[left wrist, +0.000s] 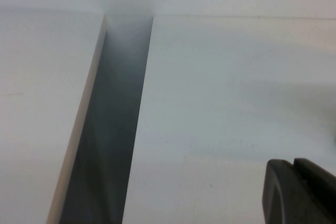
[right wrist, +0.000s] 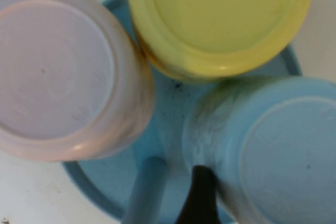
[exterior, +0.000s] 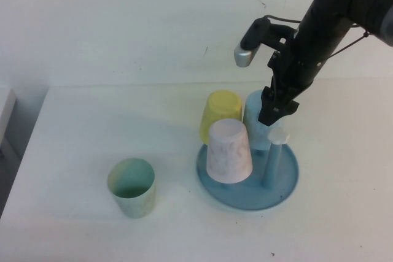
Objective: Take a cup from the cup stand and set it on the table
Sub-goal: Pick up the cup from the rack
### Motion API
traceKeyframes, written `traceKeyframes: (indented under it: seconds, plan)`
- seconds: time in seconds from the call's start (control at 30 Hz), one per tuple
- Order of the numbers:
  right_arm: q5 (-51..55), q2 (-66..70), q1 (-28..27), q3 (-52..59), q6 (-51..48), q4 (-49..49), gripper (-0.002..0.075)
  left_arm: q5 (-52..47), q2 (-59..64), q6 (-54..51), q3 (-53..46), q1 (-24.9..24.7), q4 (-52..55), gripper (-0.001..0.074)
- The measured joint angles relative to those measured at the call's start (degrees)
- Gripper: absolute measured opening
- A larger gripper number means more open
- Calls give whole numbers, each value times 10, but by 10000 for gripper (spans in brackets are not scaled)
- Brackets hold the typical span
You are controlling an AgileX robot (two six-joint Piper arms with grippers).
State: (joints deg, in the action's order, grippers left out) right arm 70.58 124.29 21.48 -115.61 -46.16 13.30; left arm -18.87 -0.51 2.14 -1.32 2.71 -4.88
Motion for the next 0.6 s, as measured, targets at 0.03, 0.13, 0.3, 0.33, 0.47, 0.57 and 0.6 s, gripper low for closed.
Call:
traceKeyframes:
  seconds: [0.03, 0.13, 0.3, 0.33, 0.47, 0.57, 0.6]
  plan:
    - [0, 0, 0, 0, -3, 2, 555, 0, 0, 0, 0, 0, 0, -3]
    - [-1, 0, 0, 0, -10, 10, 555, 0, 0, 0, 0, 0, 0, -3]
    - [-2, 5, 0, -4, -21, 18, 555, 0, 0, 0, 0, 0, 0, -3]
    - [-2, 6, 0, -3, -22, 19, 555, 0, 0, 0, 0, 0, 0, -3]
    - [-5, 8, 0, -4, -25, 24, 540, 0, 0, 0, 0, 0, 0, -4]
    - [-5, 8, 0, -4, -25, 26, 536, 0, 0, 0, 0, 0, 0, -4]
    - [-5, 8, 0, -4, -25, 26, 536, 0, 0, 0, 0, 0, 0, -4]
